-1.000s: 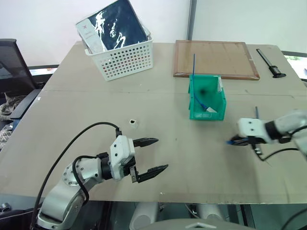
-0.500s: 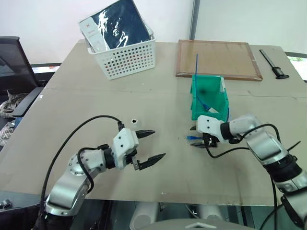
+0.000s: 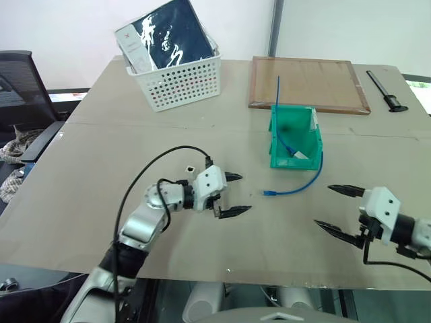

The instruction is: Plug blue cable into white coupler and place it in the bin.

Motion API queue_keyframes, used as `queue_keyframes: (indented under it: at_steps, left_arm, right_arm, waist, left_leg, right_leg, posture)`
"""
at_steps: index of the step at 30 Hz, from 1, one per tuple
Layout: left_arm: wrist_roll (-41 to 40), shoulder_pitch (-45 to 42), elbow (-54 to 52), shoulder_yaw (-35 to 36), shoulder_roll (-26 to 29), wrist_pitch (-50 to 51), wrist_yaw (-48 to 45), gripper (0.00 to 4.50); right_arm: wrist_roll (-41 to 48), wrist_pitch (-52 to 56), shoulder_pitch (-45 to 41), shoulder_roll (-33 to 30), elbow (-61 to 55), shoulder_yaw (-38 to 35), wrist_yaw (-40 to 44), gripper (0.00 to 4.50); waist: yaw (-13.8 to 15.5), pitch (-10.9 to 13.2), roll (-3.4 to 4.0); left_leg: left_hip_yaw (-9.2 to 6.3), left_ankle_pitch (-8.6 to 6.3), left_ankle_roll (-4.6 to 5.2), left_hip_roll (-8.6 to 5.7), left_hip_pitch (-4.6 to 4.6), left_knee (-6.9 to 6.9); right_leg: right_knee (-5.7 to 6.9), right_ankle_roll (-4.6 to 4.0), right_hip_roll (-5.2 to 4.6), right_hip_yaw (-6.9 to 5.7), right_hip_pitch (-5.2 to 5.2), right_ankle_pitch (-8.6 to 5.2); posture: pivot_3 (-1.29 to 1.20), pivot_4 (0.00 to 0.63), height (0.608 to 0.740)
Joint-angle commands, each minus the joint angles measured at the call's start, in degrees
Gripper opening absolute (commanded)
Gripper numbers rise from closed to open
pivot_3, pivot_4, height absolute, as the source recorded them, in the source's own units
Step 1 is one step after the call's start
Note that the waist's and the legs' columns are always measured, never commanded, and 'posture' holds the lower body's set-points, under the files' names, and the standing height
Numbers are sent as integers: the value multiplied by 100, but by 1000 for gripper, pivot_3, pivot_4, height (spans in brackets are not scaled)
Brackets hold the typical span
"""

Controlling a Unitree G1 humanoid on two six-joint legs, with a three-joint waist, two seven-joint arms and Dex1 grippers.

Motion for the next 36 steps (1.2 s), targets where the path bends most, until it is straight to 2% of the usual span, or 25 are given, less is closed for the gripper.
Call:
queue_keyframes:
  at_steps: [1,3,6,8,13,15,20,23,26,30,34,36]
  left_arm:
    - [332,-583,628,-267,-375,-239,26,4500]
    - [486,-846,931,-427,-575,-275,48,4500]
    - [653,-1004,1220,-614,-632,-435,-177,3783]
    - [713,-1075,1393,-649,-675,-557,-242,2959]
    - [757,-1197,1735,-721,-772,-849,-486,471]
    - [746,-1217,1796,-734,-787,-939,-596,23]
    - [337,-1147,1634,-543,-823,-1305,-1087,23]
    - [102,-1153,1313,-433,-816,-2017,-1401,23]
    - [135,-1365,1341,-277,-955,-2667,-1271,23]
    - [401,-1643,1504,-88,-1115,-3442,-842,23]
    - [597,-1686,1509,29,-1088,-3855,-456,0]
    - [659,-1662,1442,58,-1054,-3919,-313,0]
  right_arm:
    - [91,-136,752,245,-700,-653,-386,4449]
    - [72,-114,1150,409,-940,-804,-548,4449]
    - [16,-103,1410,500,-1138,-797,-749,4500]
    - [0,-93,1482,536,-1215,-762,-902,4500]
    - [-47,-97,1603,597,-1298,-604,-1151,4500]
    - [0,-27,1679,646,-1338,-541,-1244,4500]
    - [489,695,1797,984,-1683,-208,-1708,4500]
    - [1258,1448,1983,1452,-2003,-28,-2249,4500]
    - [2033,1933,1959,1864,-2265,103,-2788,4500]
    - [3132,2245,1311,2402,-2419,369,-3698,4500]
    - [3985,2453,558,2662,-2295,586,-4556,3303]
    - [4201,2509,86,2740,-2068,747,-4865,3303]
  waist:
    - [-16,0,0]
    - [-33,-3,1]
    - [-4,-4,-1]
    - [-23,-4,-1]
    - [-4,-4,-1]
    - [5,-4,-1]
    - [4,-3,-1]
    - [3,-3,-1]
    - [9,-4,0]
    - [-5,-4,-1]
    - [-19,-5,-1]
    - [-16,-5,-1]
  left_leg:
    - [2,0,0,2,2,2]
    - [4,0,1,1,5,6]
    - [1,0,1,4,4,18]
    - [1,0,1,3,6,18]
    - [-4,0,1,5,6,20]
    - [-4,0,1,4,4,20]
    - [-16,0,1,4,0,19]
    - [-27,0,2,3,1,19]
    - [-41,-1,2,6,-1,19]
    - [-40,0,2,3,-2,30]
    - [-36,0,2,4,3,30]
    - [-43,0,2,3,-2,30]
  right_leg:
    - [0,1,2,5,0,0]
    - [4,2,2,9,1,0]
    - [3,24,6,2,10,-9]
    - [3,24,5,9,11,-9]
    - [4,24,4,7,10,-9]
    - [3,23,5,3,11,-8]
    - [3,6,1,2,10,1]
    - [2,7,-4,6,10,1]
    - [2,4,-5,-1,9,1]
    - [2,4,-5,0,10,-8]
    - [3,31,1,6,12,-4]
    - [2,13,5,0,11,7]
  posture:
    - [0,150,738]
    - [0,150,738]
    - [0,150,738]
    - [0,150,738]
    - [0,150,738]
    - [0,150,738]
    - [0,150,738]
    - [0,150,738]
    - [0,150,738]
    - [0,150,738]
    - [0,150,738]
    - [0,150,738]
